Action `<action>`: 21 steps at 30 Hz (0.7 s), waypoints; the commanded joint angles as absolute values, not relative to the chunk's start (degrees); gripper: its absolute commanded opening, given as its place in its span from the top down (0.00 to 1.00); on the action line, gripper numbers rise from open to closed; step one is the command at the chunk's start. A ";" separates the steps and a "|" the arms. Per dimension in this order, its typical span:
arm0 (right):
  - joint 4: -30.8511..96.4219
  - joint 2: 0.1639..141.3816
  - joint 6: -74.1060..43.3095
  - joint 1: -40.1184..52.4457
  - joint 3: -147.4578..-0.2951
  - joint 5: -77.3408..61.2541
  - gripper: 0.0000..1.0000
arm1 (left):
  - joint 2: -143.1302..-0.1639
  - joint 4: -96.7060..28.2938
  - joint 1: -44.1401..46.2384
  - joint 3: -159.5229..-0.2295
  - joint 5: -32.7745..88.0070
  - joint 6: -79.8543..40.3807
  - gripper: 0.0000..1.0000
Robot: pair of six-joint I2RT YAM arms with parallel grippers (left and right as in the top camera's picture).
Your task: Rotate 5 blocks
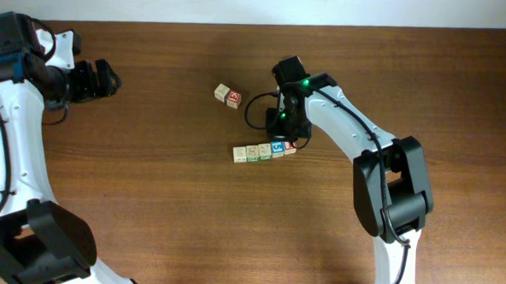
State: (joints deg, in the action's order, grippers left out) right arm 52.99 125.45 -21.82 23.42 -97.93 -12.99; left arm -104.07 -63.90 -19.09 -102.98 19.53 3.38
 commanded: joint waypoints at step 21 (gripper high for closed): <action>53.17 126.78 -21.21 20.32 -102.06 -13.30 0.91 | -104.14 -63.96 -19.18 -104.25 20.12 3.01 0.01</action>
